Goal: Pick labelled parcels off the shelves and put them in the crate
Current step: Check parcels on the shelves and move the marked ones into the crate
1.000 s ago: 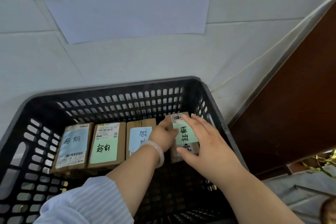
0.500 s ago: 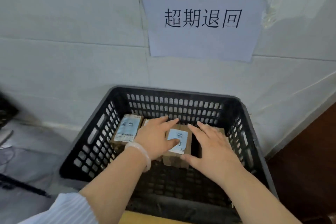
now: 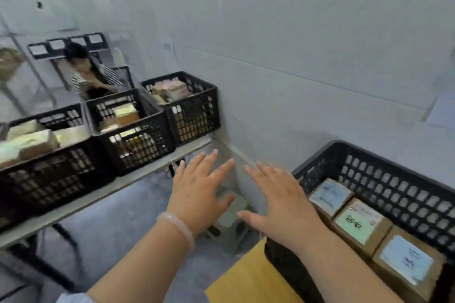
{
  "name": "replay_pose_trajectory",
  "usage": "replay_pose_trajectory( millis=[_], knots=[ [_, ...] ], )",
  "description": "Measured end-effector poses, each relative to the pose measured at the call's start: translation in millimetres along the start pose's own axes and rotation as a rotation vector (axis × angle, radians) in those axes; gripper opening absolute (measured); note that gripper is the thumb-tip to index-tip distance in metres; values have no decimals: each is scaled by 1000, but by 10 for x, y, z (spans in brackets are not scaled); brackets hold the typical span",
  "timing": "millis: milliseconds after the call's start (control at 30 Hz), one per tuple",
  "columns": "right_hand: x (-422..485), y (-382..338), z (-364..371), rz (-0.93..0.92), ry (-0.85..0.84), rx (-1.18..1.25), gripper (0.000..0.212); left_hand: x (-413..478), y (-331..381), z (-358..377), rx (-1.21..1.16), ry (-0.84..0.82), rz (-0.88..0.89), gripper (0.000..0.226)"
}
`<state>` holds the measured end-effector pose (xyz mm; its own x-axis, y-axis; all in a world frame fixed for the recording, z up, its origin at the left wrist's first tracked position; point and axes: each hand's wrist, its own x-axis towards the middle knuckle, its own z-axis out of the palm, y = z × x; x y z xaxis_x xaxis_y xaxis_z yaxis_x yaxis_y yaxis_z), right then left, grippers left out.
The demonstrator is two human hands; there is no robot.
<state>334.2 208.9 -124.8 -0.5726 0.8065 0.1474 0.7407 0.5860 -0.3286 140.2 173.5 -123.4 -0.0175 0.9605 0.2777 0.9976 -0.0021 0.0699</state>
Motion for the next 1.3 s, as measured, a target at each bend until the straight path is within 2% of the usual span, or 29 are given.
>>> replay_pose_trajectory(
  millis=[167,333,533,700,900,1100,1167,1300],
  knots=[
    [630,-1091,251,-241,9,48,94,-539,-1103,-551,87,97,-258,76],
    [1068,-2520,508,-528,22,43,91,-1234,-2204,-1173,222,222,-473,77],
    [1371,-4190,581,-803,138,73,90,-2093,-3181,-1988,417,370,-674,76],
    [1348,-5422,675,-1054,175,146,89,-2874,-3659,-2592,547,463,-879,74],
    [1218,-6551,747,-1278,157,263,82,-3696,-3983,-3092,645,491,-1098,73],
    [1145,-7419,982,-1441,42,388,79,-4257,-4258,-3340,686,521,-1294,71],
    [1121,-7662,1034,-1497,14,423,77,-4379,-4360,-3450,711,571,-1344,71],
    [1152,-8097,1102,-1587,-67,538,74,-4497,-4628,-3664,708,778,-1483,66]
  ],
)
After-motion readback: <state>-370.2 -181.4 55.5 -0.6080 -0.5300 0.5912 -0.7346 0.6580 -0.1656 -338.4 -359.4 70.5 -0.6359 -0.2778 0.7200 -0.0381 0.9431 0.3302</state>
